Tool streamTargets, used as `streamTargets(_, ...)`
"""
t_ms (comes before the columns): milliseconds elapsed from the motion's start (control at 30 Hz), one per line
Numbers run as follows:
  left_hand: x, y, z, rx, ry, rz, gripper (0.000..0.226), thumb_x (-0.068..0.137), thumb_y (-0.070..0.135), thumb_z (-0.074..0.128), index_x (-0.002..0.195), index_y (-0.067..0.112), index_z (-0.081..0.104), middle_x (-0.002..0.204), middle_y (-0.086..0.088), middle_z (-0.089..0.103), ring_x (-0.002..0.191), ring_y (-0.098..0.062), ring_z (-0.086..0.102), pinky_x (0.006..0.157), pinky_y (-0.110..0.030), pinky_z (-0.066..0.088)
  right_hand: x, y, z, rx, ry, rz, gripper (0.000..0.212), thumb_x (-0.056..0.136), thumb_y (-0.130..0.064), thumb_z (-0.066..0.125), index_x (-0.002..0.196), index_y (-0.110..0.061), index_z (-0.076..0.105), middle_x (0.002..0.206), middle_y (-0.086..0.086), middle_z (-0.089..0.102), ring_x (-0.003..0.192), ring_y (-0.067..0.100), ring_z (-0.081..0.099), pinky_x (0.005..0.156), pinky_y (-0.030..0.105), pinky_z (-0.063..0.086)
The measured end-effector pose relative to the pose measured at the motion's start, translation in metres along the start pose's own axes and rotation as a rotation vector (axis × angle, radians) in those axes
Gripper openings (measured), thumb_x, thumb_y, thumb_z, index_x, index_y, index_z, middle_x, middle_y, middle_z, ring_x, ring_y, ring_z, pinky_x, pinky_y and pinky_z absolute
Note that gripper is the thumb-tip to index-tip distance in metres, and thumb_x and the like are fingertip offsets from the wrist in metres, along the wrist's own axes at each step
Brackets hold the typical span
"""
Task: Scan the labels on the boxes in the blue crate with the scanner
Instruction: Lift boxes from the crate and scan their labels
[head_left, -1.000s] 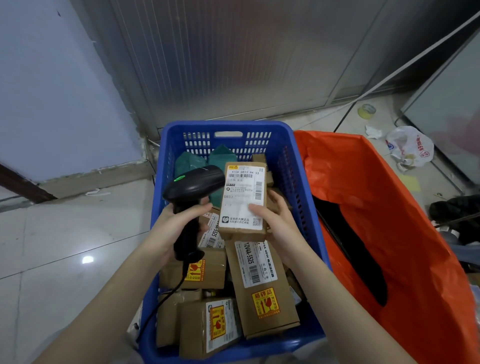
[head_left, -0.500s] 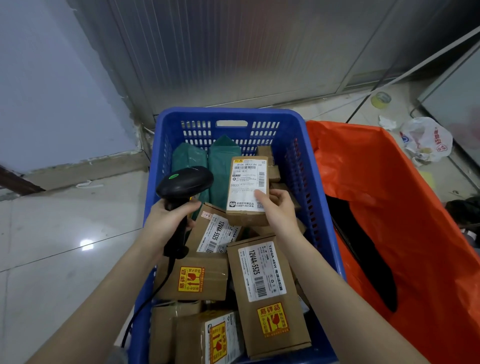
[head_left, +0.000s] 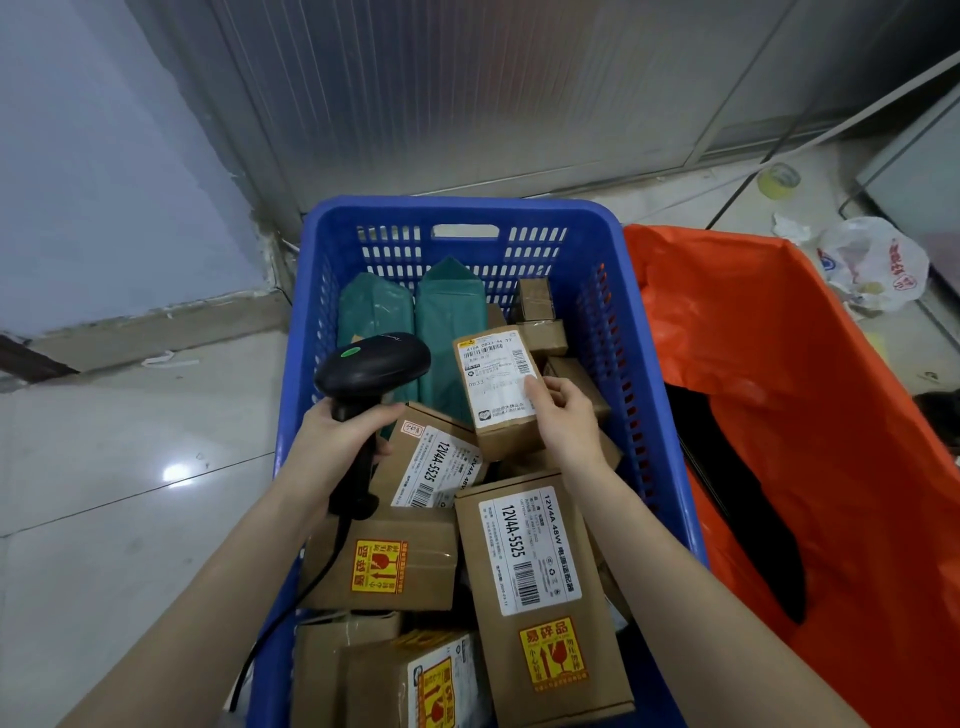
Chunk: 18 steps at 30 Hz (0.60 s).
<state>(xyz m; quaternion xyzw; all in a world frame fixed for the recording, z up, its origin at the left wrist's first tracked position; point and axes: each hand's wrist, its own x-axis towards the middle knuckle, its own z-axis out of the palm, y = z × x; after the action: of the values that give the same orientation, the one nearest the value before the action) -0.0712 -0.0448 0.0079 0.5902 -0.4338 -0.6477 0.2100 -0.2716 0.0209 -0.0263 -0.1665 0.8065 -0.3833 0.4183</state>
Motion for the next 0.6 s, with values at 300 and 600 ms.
streamTargets(300, -0.005, 0.002, 0.004, 0.006, -0.024, 0.001, 0.032, 0.082, 0.018, 0.067, 0.111, 0.012, 0.055, 0.077, -0.007, 0.062, 0.066, -0.014, 0.060, 0.056, -0.017, 0.052, -0.005, 0.003, -0.002, -0.105, -0.051, -0.027, 0.060, 0.095, -0.040, 0.049, 0.148, -0.017, 0.032, 0.150, 0.003, 0.042, 0.137, 0.020, 0.038, 0.112, 0.036, 0.031)
streamTargets(600, -0.019, 0.007, -0.001, 0.042, -0.008, 0.019, 0.033, 0.080, 0.018, 0.070, 0.108, 0.006, 0.058, 0.070, -0.006, 0.061, 0.063, -0.016, 0.060, 0.065, -0.028, 0.051, -0.018, -0.007, -0.013, -0.136, -0.017, -0.101, 0.061, 0.092, -0.038, 0.056, 0.146, -0.017, 0.037, 0.152, 0.003, 0.035, 0.135, 0.019, 0.040, 0.106, 0.032, 0.033)
